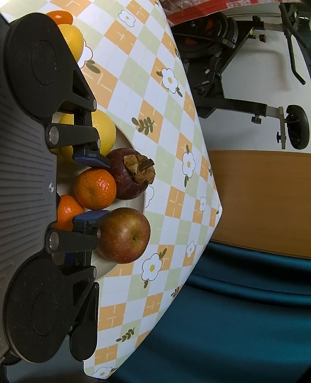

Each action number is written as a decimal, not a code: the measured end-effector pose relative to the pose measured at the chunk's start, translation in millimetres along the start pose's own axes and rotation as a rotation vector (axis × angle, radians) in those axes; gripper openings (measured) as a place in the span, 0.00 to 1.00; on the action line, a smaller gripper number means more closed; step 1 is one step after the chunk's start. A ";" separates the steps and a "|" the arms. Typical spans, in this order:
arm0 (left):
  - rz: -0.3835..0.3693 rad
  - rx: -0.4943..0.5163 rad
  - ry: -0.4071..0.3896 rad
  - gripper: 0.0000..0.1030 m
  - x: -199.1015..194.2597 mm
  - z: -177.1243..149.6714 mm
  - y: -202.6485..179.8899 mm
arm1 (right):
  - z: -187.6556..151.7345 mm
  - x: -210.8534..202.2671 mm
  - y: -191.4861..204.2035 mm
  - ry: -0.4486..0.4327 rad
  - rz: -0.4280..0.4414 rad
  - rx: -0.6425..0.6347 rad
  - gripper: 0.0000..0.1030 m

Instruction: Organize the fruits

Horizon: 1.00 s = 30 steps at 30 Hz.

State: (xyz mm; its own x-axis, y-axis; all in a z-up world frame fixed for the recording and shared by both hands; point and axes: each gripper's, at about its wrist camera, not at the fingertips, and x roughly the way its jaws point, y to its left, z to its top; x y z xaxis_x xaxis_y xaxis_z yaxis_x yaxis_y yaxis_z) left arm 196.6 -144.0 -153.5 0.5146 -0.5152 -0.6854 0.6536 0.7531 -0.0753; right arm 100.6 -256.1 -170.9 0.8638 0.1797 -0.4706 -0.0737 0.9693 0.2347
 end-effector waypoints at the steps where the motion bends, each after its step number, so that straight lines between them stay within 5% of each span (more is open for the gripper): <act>1: 0.001 0.002 0.000 0.39 -0.3 -0.2 -0.1 | 0.0 -0.2 0.0 0.000 0.002 0.002 0.39; 14: -0.003 0.009 -0.025 0.54 -10.7 -3.1 -4.4 | -0.6 -2.5 1.7 -0.015 -0.015 -0.008 0.48; 18: 0.009 0.009 -0.059 0.57 -19.8 -3.0 -4.8 | -1.7 -8.5 1.2 -0.053 -0.016 -0.008 0.57; 30: 0.047 -0.057 -0.138 0.58 -51.2 -7.7 9.1 | -2.9 -15.4 1.8 -0.093 -0.026 -0.013 0.66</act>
State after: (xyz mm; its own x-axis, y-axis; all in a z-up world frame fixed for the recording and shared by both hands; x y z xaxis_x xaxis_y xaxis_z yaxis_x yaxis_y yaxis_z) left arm 172.0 -107.6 -124.7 0.6176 -0.5275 -0.5833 0.5965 0.7976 -0.0898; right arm 85.7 -256.6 -165.7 0.9081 0.1383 -0.3951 -0.0562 0.9756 0.2123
